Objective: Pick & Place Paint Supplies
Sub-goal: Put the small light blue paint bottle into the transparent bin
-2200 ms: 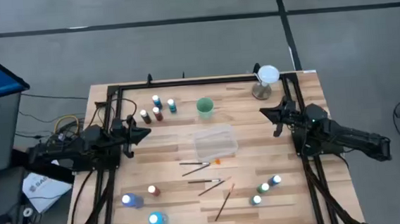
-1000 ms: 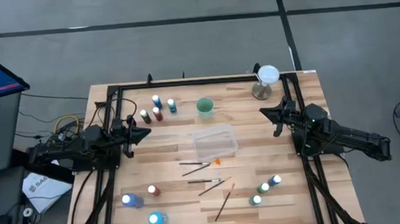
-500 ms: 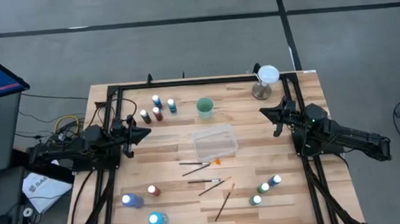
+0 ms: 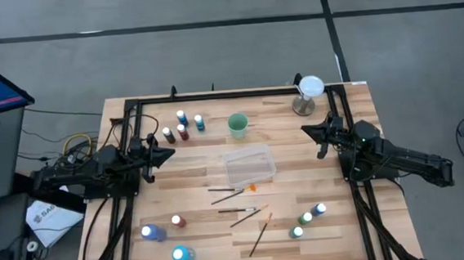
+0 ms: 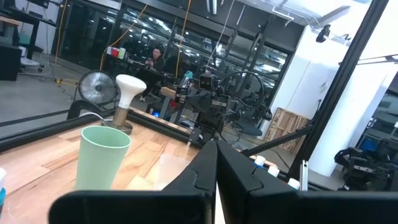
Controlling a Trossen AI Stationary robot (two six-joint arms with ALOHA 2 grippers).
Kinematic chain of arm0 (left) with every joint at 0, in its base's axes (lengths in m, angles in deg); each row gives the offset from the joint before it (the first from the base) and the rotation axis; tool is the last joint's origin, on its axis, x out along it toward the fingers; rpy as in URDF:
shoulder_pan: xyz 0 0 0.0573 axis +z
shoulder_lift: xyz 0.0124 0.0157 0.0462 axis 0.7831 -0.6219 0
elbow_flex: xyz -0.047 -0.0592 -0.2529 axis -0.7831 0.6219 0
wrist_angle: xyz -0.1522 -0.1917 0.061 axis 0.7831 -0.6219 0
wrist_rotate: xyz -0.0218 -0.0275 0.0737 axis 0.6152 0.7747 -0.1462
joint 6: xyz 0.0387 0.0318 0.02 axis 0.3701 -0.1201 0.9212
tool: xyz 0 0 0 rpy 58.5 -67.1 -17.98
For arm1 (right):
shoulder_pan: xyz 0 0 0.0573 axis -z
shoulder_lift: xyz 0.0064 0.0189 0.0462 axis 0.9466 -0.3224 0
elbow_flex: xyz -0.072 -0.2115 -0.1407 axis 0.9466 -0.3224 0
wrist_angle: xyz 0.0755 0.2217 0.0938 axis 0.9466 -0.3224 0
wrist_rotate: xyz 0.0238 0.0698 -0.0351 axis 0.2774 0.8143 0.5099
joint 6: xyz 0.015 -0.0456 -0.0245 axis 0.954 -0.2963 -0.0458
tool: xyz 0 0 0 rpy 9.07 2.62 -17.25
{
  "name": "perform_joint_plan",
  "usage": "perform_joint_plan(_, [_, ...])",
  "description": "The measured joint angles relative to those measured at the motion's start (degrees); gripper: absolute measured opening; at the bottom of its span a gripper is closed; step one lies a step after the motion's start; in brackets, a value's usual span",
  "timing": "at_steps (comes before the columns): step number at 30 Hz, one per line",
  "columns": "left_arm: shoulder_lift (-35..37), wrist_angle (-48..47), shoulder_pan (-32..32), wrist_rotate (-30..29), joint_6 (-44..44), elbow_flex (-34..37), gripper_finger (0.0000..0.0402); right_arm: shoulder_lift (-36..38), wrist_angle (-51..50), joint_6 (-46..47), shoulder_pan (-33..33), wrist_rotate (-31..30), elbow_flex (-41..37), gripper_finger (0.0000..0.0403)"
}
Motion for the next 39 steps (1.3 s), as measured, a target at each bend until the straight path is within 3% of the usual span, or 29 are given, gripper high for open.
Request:
perform_joint_plan(15, [0.0,1.49,-0.02,0.01,-0.02,0.01,0.0,-0.07,4.36,26.78,-0.5,-0.25,0.4,0.0006])
perform_joint_plan(19, [-0.02,1.62,-0.02,0.02,-0.02,0.0,0.0,-0.71,5.79,26.26,-0.43,-0.38,3.52,0.0021])
perform_joint_plan(22, [-0.02,1.62,-0.02,0.0,-0.02,0.0,0.0,-2.57,5.66,18.13,-1.52,1.0,7.51,0.0051])
perform_joint_plan(31, [-0.02,1.79,-0.07,0.01,-0.02,0.01,0.0,-26.77,0.48,4.66,-4.84,-0.33,26.15,0.0156])
perform_joint_plan(39, [-0.02,3.2,-0.07,0.0,-0.02,0.0,0.0,-51.8,-13.44,-0.75,-6.01,-1.78,50.86,0.0214])
